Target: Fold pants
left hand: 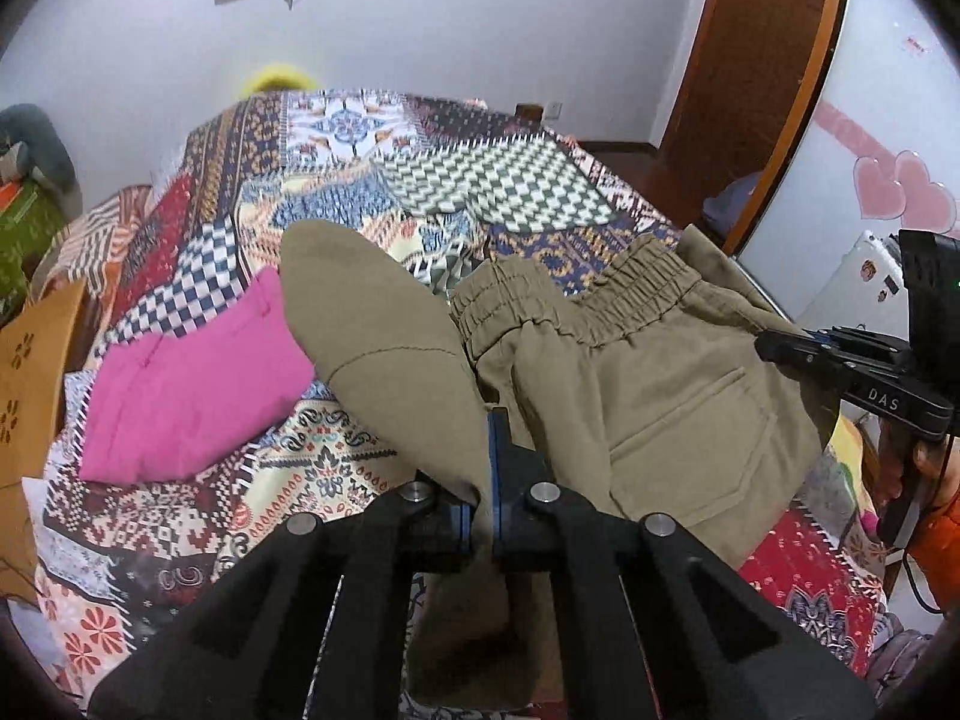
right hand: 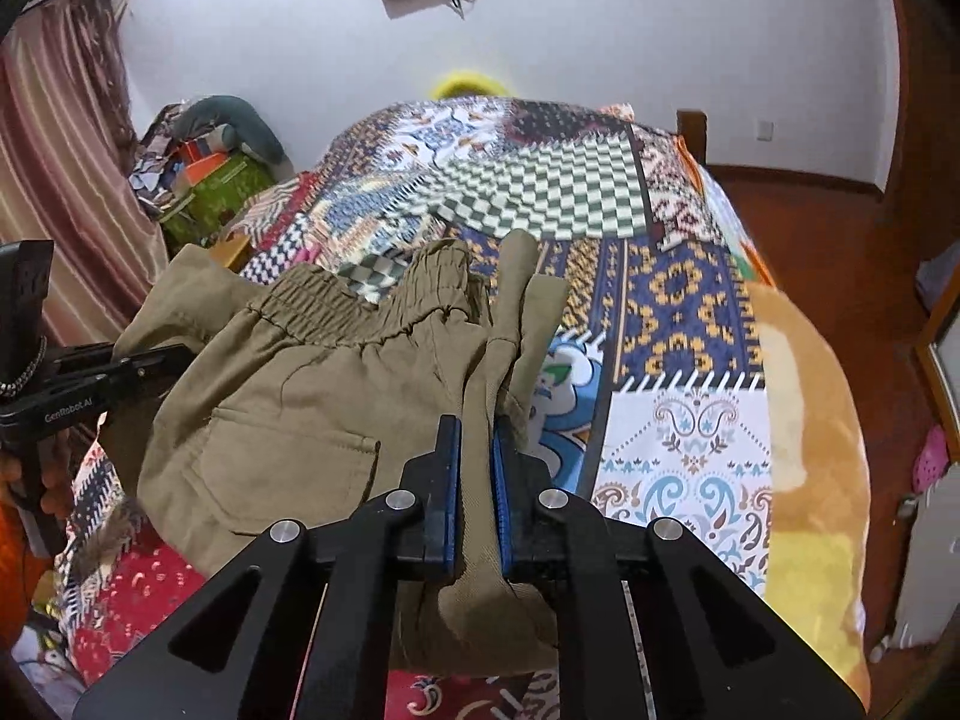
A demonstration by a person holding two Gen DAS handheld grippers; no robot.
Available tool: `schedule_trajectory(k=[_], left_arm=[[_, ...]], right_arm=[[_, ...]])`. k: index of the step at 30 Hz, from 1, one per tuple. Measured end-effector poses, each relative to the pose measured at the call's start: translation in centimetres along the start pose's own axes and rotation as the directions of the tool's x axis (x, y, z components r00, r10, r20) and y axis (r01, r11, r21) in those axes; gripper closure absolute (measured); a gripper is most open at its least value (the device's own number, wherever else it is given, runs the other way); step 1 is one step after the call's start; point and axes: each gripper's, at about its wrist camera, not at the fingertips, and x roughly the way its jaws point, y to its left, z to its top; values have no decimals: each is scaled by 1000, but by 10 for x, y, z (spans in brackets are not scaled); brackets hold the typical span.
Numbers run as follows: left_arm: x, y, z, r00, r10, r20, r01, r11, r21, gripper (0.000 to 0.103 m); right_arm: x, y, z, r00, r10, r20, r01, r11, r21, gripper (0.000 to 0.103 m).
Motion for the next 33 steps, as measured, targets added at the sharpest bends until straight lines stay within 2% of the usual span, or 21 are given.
schedule_trajectory(k=[7, 16, 27, 33], left_arm=[[-31, 4, 6, 998, 26, 61, -26, 1000, -3, 100], [-75, 25, 12, 986, 83, 142, -80, 996, -25, 100], [-97, 84, 25, 974, 150, 170, -138, 987, -81, 100], [-91, 124, 38, 969, 188, 163, -171, 979, -113, 100]], right_arm=[[-12, 19, 17, 999, 16, 52, -14, 999, -45, 94], [-15, 54, 44, 992, 51, 113, -38, 992, -117, 95], [7, 102, 80, 986, 87, 145, -57, 979, -198, 95], [34, 130, 101, 983, 112, 146, -77, 971, -227, 95]])
